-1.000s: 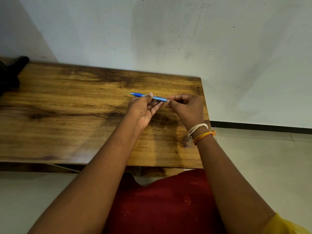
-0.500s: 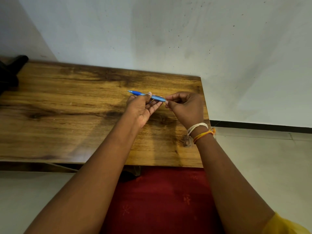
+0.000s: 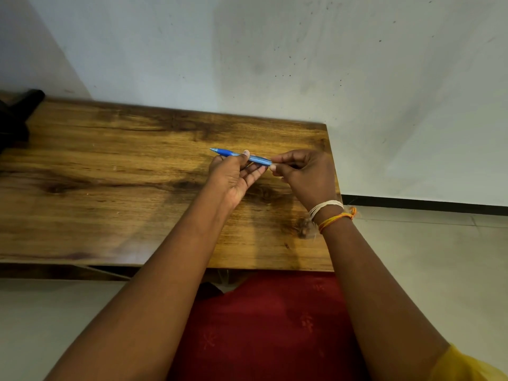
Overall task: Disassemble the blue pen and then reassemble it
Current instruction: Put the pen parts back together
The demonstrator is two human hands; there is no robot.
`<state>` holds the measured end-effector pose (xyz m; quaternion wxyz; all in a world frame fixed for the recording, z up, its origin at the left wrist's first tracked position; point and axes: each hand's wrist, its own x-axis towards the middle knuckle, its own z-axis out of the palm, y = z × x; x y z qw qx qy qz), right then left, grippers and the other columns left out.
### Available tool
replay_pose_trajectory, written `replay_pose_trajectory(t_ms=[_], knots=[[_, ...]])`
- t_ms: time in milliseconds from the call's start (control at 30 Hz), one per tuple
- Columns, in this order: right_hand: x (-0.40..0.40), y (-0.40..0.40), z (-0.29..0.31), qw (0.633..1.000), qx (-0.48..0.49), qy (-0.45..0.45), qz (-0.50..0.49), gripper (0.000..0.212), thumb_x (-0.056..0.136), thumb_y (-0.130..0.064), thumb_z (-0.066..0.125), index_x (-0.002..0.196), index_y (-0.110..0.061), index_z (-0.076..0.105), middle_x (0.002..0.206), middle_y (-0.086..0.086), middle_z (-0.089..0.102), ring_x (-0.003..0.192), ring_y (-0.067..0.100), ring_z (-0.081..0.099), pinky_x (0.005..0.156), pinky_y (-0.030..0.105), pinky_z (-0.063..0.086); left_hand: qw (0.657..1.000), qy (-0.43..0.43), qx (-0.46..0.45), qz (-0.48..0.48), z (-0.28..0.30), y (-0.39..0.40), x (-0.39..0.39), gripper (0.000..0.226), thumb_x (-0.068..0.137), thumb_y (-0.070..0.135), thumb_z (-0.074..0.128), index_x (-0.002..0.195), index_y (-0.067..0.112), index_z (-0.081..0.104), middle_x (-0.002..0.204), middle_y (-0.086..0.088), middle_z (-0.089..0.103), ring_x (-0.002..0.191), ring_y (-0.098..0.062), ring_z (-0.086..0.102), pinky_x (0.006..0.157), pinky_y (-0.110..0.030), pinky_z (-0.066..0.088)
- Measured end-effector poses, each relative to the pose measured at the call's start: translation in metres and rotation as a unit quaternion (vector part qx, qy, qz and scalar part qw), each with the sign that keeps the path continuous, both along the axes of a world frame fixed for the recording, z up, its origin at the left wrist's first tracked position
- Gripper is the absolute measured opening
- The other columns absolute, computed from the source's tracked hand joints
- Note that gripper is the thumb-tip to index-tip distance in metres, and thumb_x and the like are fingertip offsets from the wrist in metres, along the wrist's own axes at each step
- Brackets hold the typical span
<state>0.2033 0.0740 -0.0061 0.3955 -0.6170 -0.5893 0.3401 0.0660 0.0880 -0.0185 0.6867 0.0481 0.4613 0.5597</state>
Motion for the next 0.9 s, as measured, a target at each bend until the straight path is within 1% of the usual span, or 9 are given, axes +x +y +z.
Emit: replay_pose_trajectory(t_ms=[100,200,300,367,533,600,700,833,900], knots=[[0.006,0.003,0.003,0.999,-0.039,0.02,0.006,0.026,0.072,-0.01,0.081,0.097,-0.011,0.074,0.088,0.004,0.075,0.082,0.01,0.072,0.08,0.031,0.059,1.0,-0.007,-0.007,0.006,-0.002,-0.001,0.0,0.034,0.093,-0.002,0.053,0.126,-0.005,0.047,0.106,-0.027,0.062,0.082,-0.031,0.069,0.055,-0.035,0.06],[0.022,0.007,0.002,0.997,-0.069,0.024,-0.029,0.027,0.073,-0.007,0.079,0.099,-0.009,0.073,0.091,0.008,0.074,0.087,0.018,0.072,0.085,0.037,0.058,1.0,-0.019,-0.012,0.011,-0.005,-0.001,0.001,0.031,0.092,-0.002,0.053,0.122,-0.005,0.048,0.104,-0.026,0.062,0.083,-0.031,0.068,0.058,-0.038,0.061],[0.038,0.009,-0.003,0.989,-0.072,-0.065,-0.11,0.018,0.077,-0.005,0.068,0.091,-0.015,0.074,0.086,0.008,0.074,0.087,0.021,0.071,0.089,0.029,0.054,0.999,-0.028,-0.012,0.011,-0.007,0.0,0.001,0.018,0.092,-0.002,0.054,0.11,-0.003,0.053,0.097,-0.023,0.063,0.082,-0.03,0.068,0.072,-0.044,0.06],[0.043,0.007,-0.007,0.979,-0.087,-0.127,-0.135,0.02,0.079,-0.007,0.062,0.093,-0.016,0.074,0.095,0.009,0.073,0.095,0.025,0.067,0.085,0.021,0.046,0.999,-0.026,-0.013,0.015,-0.007,0.0,0.002,0.023,0.092,-0.002,0.054,0.115,-0.004,0.053,0.098,-0.022,0.063,0.084,-0.03,0.069,0.068,-0.04,0.061],[0.044,0.011,-0.017,0.968,-0.162,-0.175,-0.083,0.034,0.079,-0.019,0.072,0.112,-0.011,0.067,0.118,0.011,0.065,0.112,0.027,0.058,0.092,0.027,0.044,0.999,-0.024,-0.005,0.035,-0.004,0.0,0.003,0.036,0.092,-0.002,0.054,0.127,-0.006,0.048,0.108,-0.026,0.062,0.088,-0.033,0.068,0.06,-0.038,0.061],[0.041,0.011,-0.018,0.971,-0.155,-0.173,-0.063,0.037,0.077,-0.025,0.076,0.111,-0.013,0.067,0.116,0.009,0.067,0.111,0.025,0.06,0.093,0.028,0.045,0.999,-0.024,-0.003,0.043,-0.003,0.0,0.001,0.037,0.092,-0.003,0.054,0.128,-0.006,0.047,0.111,-0.026,0.061,0.088,-0.032,0.068,0.06,-0.038,0.061],[0.034,0.008,-0.021,0.975,-0.133,-0.173,-0.047,0.03,0.078,-0.029,0.077,0.105,-0.018,0.069,0.107,0.006,0.07,0.102,0.021,0.063,0.084,0.025,0.046,0.998,-0.028,-0.004,0.057,-0.002,0.0,-0.001,0.037,0.091,-0.003,0.055,0.127,-0.005,0.047,0.101,-0.023,0.062,0.084,-0.03,0.068,0.059,-0.038,0.061],[0.025,0.004,-0.023,0.977,-0.103,-0.185,-0.042,0.016,0.08,-0.024,0.074,0.095,-0.017,0.072,0.095,0.006,0.072,0.092,0.021,0.066,0.085,0.034,0.054,0.998,-0.027,-0.005,0.057,-0.002,-0.001,-0.003,0.035,0.091,-0.003,0.055,0.125,-0.005,0.048,0.097,-0.023,0.063,0.082,-0.03,0.068,0.062,-0.039,0.06],[0.023,0.003,-0.021,0.974,-0.091,-0.198,-0.055,0.01,0.081,-0.022,0.073,0.088,-0.015,0.073,0.091,0.006,0.072,0.088,0.021,0.066,0.082,0.034,0.055,0.998,-0.026,-0.005,0.056,-0.002,-0.001,-0.004,0.037,0.091,-0.004,0.055,0.127,-0.005,0.048,0.096,-0.022,0.062,0.082,-0.03,0.068,0.061,-0.039,0.061]])
